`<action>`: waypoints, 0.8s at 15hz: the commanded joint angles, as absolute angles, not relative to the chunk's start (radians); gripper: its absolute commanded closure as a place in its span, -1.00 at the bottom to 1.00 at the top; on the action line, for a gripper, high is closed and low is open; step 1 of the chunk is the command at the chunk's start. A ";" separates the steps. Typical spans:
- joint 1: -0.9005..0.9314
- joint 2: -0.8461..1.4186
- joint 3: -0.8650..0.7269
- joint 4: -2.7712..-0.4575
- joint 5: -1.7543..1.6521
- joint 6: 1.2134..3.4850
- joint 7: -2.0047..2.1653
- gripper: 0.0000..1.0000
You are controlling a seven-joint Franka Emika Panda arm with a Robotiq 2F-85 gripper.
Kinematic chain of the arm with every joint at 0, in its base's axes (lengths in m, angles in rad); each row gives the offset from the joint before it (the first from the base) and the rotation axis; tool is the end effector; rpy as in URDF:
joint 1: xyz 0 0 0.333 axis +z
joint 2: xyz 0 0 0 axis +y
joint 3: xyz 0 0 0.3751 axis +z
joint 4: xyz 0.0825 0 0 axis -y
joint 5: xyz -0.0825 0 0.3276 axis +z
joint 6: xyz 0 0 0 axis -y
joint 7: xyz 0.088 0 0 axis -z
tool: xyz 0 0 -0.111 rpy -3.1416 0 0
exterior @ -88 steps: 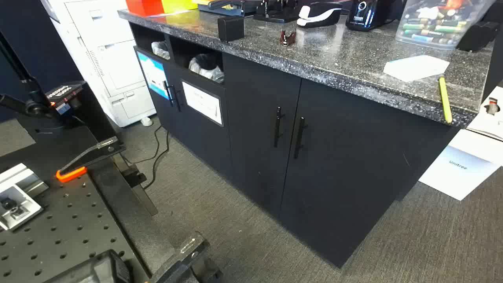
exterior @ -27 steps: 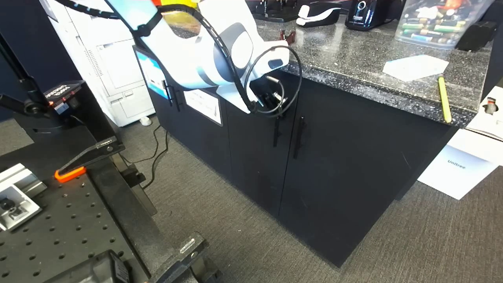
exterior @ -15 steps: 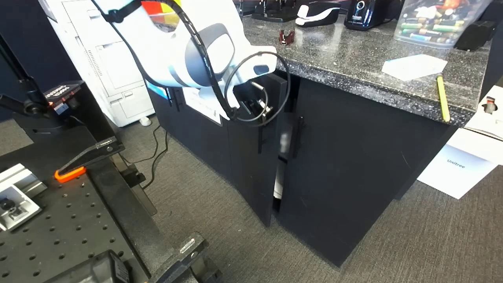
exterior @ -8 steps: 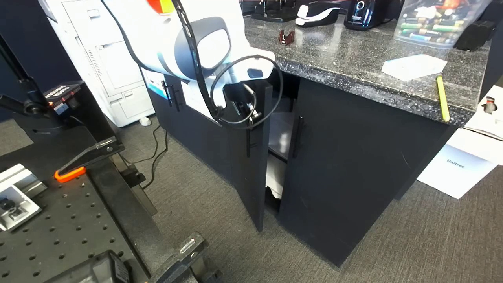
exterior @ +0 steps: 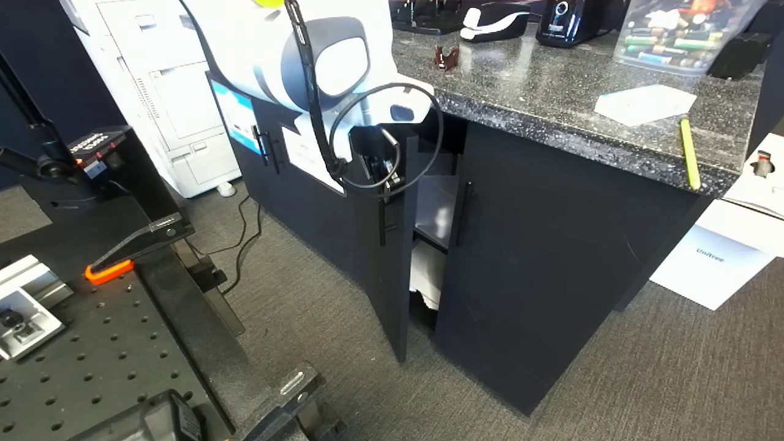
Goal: Open the left cabinet door
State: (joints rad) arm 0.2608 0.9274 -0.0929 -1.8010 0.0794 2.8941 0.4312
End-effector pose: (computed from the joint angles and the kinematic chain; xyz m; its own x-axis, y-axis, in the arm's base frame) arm 0.6522 0.1156 0.1324 0.9414 -0.2894 0.1729 -0.2881 -0.9570 -0.0332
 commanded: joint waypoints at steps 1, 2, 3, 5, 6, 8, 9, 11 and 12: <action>0.235 0.887 0.043 -1.798 0.123 2.828 0.366 0.92; 0.236 0.887 0.043 -1.799 0.123 2.830 0.366 0.92; 0.239 0.887 0.042 -1.802 0.122 2.832 0.368 0.92; 0.241 0.884 0.042 -1.806 0.122 2.832 0.369 0.92; 0.244 0.882 0.041 -1.808 0.122 2.831 0.371 0.92; 0.253 0.865 0.038 -1.827 0.122 2.829 0.377 0.17; 0.254 0.852 0.038 -1.842 0.121 2.831 0.376 0.17; 0.249 0.824 0.043 -1.883 0.119 2.840 0.361 0.14; 0.242 0.804 0.060 -1.910 0.119 2.830 0.341 0.01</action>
